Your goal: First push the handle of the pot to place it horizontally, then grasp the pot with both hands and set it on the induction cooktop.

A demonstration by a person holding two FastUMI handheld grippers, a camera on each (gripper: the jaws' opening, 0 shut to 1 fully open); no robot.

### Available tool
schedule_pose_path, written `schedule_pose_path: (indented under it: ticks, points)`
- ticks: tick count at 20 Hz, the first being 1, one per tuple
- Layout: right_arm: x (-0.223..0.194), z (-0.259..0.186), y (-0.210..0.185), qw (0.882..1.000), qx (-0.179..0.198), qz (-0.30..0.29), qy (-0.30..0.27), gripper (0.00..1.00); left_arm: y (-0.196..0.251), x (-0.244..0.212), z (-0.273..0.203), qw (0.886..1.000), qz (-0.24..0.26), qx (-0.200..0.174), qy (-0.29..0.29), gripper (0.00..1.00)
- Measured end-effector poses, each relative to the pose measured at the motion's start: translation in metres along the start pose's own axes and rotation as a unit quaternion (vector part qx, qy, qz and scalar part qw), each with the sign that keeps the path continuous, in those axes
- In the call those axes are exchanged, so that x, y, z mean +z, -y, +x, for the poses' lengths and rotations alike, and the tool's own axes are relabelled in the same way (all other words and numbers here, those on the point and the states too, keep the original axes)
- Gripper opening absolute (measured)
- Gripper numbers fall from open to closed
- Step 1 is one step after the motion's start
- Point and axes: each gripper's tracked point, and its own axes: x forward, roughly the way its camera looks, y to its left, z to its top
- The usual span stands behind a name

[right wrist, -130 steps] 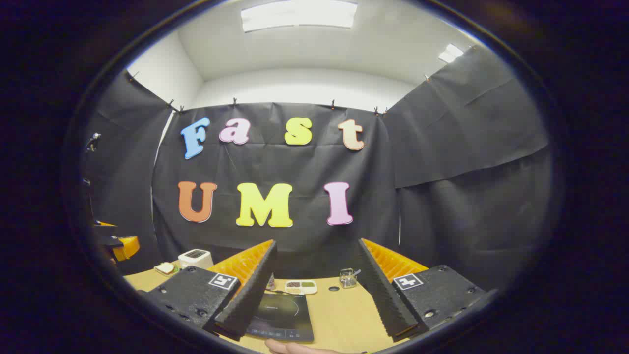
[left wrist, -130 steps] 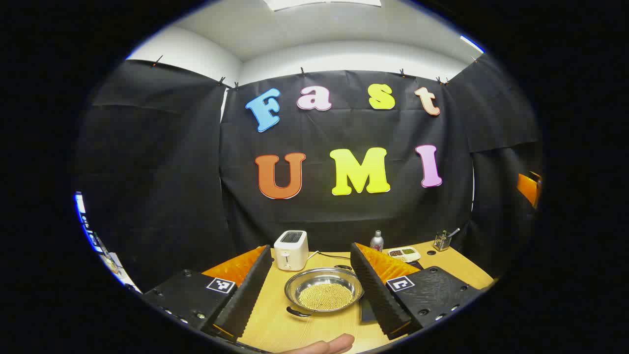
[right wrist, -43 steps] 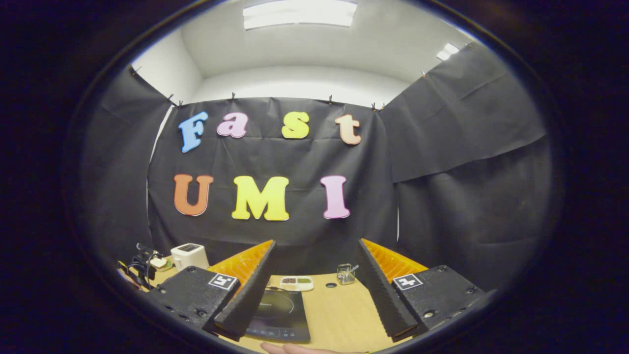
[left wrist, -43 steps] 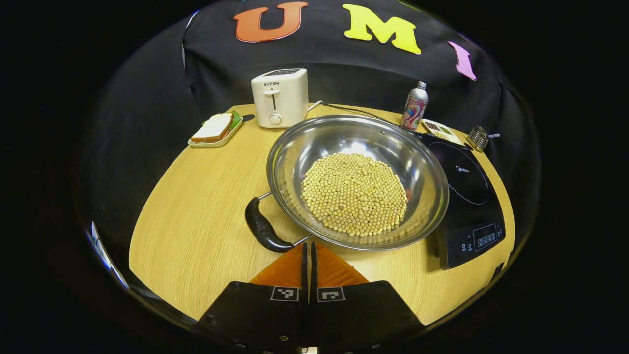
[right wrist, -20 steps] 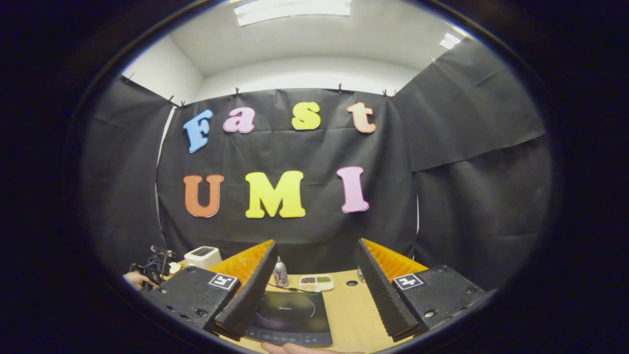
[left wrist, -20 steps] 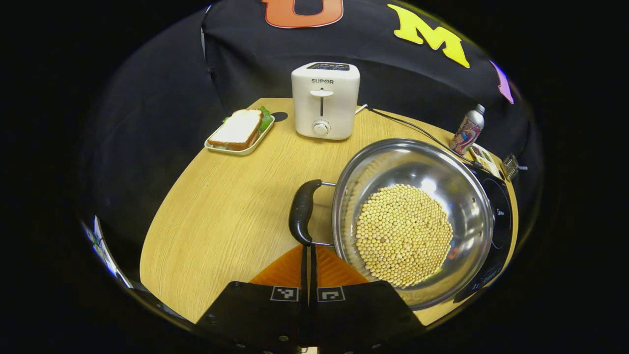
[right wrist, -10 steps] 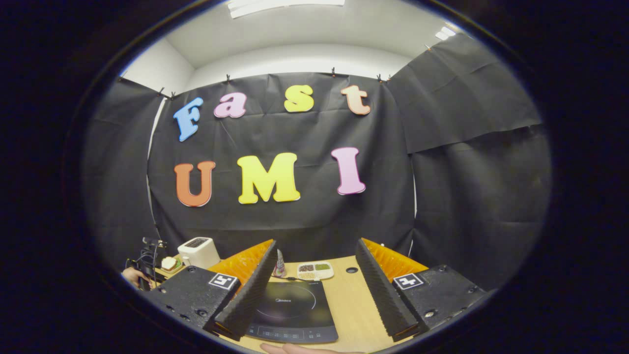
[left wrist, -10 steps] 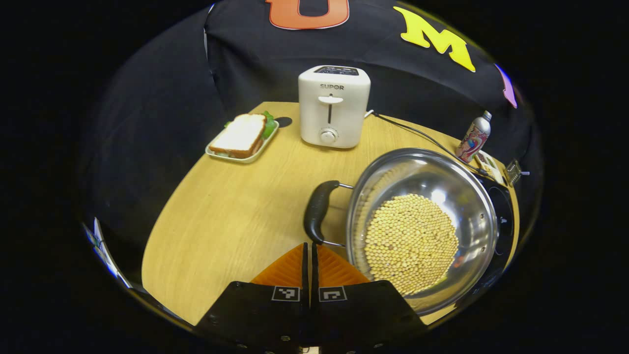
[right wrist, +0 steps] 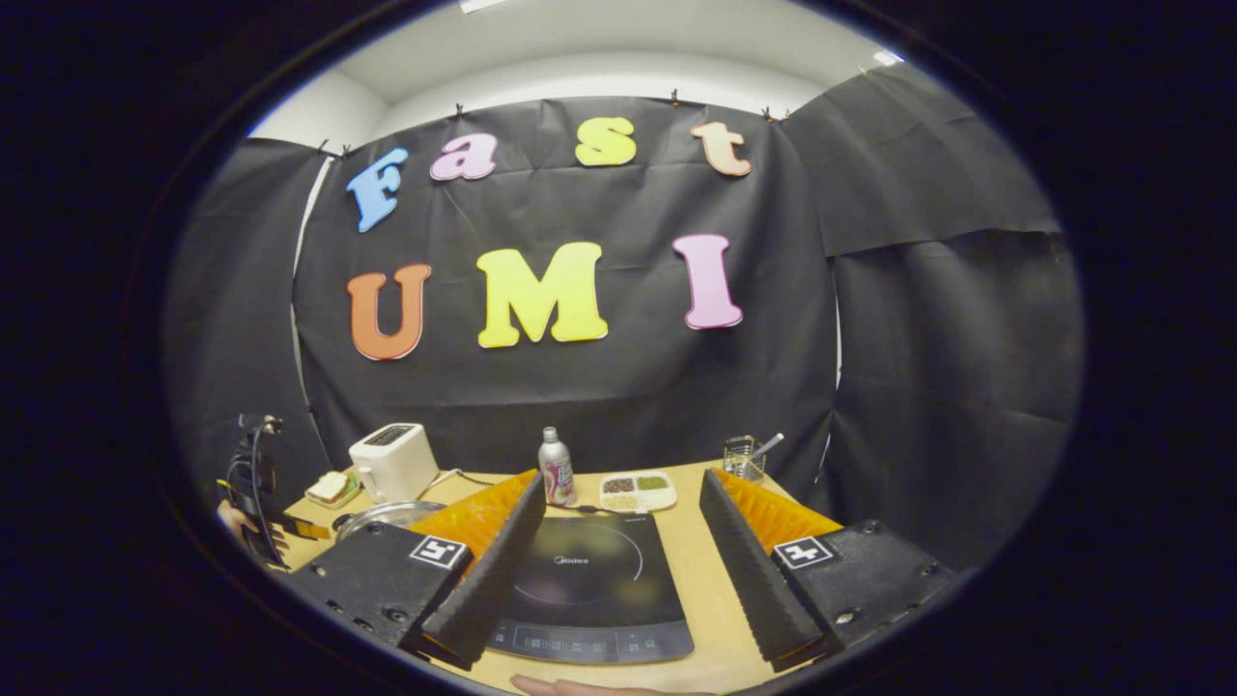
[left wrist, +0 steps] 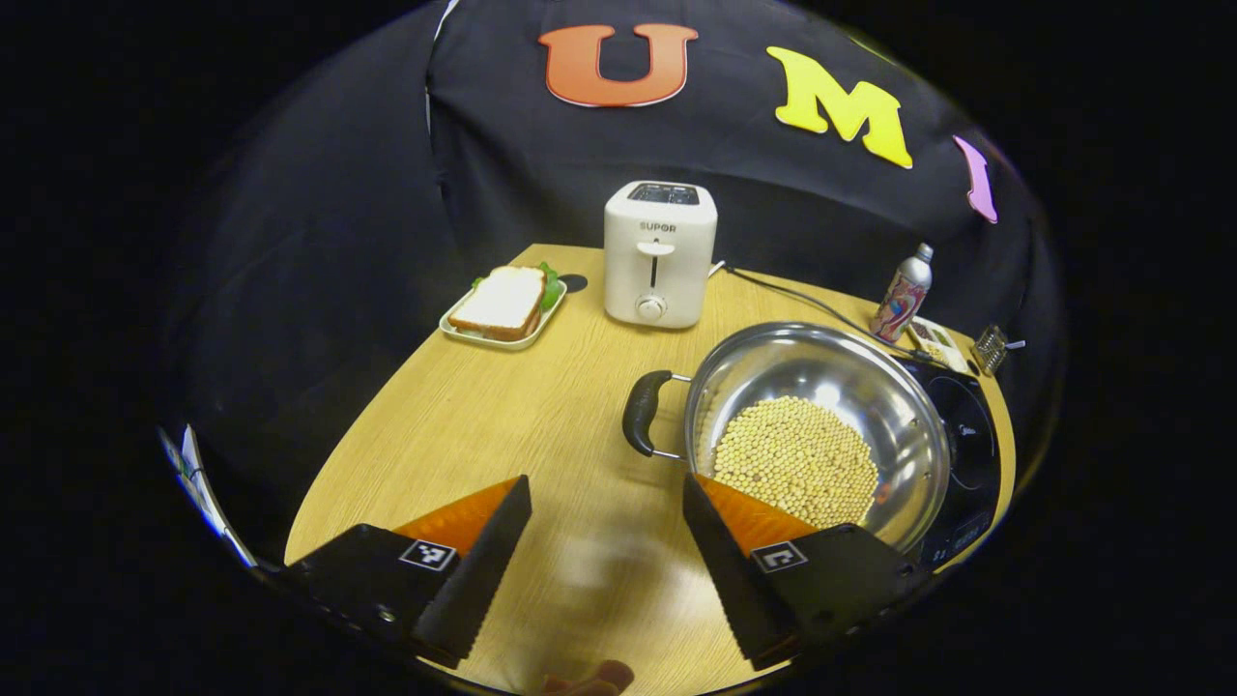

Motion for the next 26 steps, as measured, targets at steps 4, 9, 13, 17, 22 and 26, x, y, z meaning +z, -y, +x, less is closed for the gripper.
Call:
schedule_pose_path:
  ticks: [4,9,13,17,22,26]
  points:
    - [-0.022,0.015,-0.011,1.000,0.003,0.000,-0.025,1.00,0.001,0.029,-0.033,0.998,0.018,0.003,0.067,0.98]
    - [-0.047,0.041,-0.041,0.999,0.025,-0.002,-0.048,1.00,0.037,0.054,-0.057,0.988,0.006,-0.075,0.131,0.96]
    - [-0.075,0.067,-0.077,0.995,0.053,-0.019,-0.083,1.00,0.039,0.053,-0.040,0.990,0.022,-0.061,0.122,0.96]
    - [-0.112,0.094,-0.113,0.989,0.072,-0.023,-0.126,1.00,0.037,0.047,-0.012,0.994,0.027,-0.053,0.092,0.96]
    - [-0.159,0.132,-0.142,0.978,0.076,-0.026,-0.191,1.00,0.037,0.042,0.018,0.995,0.043,-0.057,0.062,0.96]
    - [-0.189,0.153,-0.157,0.971,0.067,-0.035,-0.227,1.00,0.033,0.034,0.049,0.996,0.067,-0.047,0.026,0.96]
